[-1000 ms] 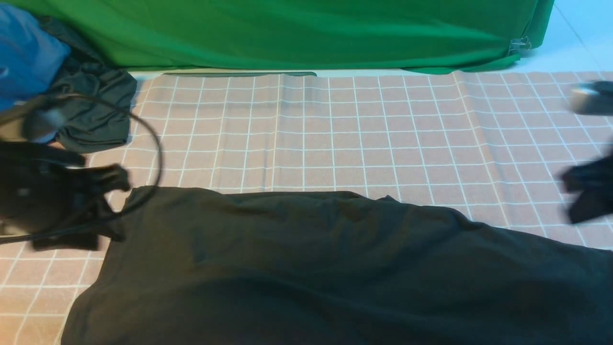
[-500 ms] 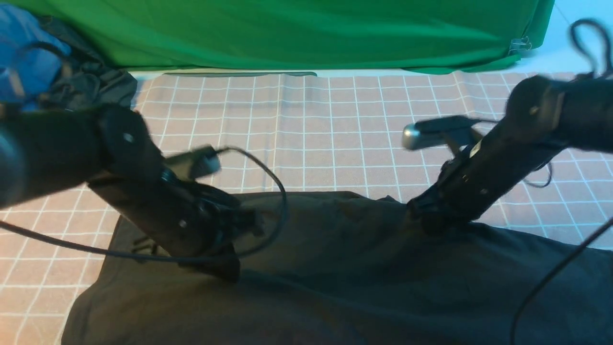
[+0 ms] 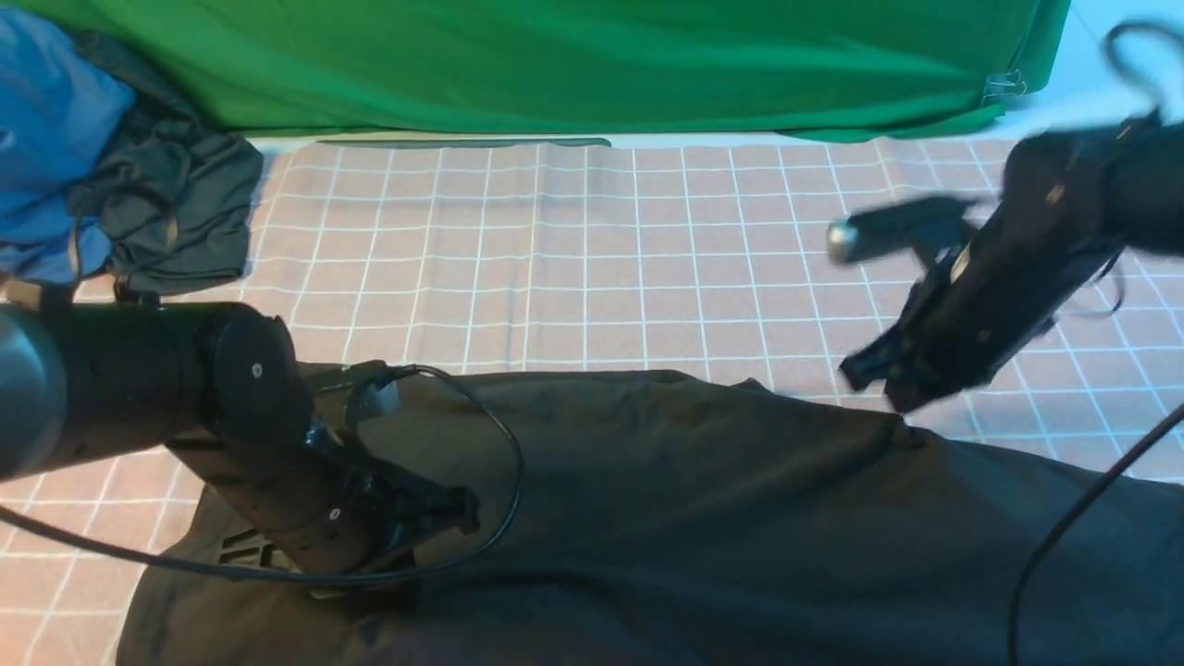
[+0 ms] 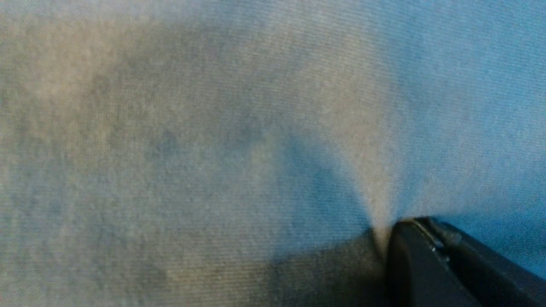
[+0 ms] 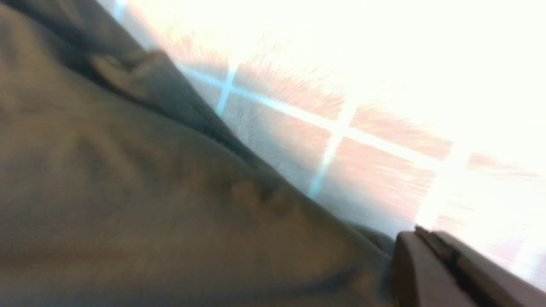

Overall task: Fold a long-sleeved shirt over a pink coffee tablecloth.
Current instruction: 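Pull the folded dark garment lengthwise by its ends to straighten it flat on the table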

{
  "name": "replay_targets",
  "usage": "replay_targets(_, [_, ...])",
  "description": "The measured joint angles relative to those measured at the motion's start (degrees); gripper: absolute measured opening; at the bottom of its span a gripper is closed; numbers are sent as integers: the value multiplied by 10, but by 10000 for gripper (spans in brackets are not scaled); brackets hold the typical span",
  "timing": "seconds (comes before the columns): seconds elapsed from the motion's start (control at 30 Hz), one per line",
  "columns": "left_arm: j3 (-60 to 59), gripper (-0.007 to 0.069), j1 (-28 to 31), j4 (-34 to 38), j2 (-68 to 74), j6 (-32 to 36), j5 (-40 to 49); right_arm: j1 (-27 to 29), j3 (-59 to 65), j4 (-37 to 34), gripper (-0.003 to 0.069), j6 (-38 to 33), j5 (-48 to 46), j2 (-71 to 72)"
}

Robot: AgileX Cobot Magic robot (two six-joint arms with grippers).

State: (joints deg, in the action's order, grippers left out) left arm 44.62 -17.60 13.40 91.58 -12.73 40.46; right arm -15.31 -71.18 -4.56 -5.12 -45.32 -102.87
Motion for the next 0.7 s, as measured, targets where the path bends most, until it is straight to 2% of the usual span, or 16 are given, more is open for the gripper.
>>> replay_targets(0.17, [-7,13,0,-41,-66,-4,51,10,-16,29,41,11,-79,94])
replay_targets(0.33, [-10,13,0,-74,-194,-35,70,81,-8,61,50,43,-216,197])
replay_targets(0.47, [-10,13,0,-76,-273,-43,74,132,44,64,118,51,-237,235])
replay_targets(0.5, [-10,13,0,-77,-290,-45,79,148,73,66,183,51,-239,243])
replay_targets(0.53, [-10,13,0,-78,-299,-46,81,150,78,67,195,51,-240,244])
replay_targets(0.57, [-10,13,0,-79,-308,-46,86,163,95,69,244,51,-238,248])
replay_targets(0.6, [-10,13,0,-81,-329,-47,94,183,132,74,358,51,-220,250])
replay_targets(0.63, [-10,13,0,-81,-341,-47,99,196,154,77,433,51,-197,250])
replay_targets(0.67, [-10,13,0,-82,-343,-47,100,198,163,77,462,51,-191,250])
replay_targets(0.7, [-10,13,0,-86,-361,-47,109,219,195,80,569,54,-138,249])
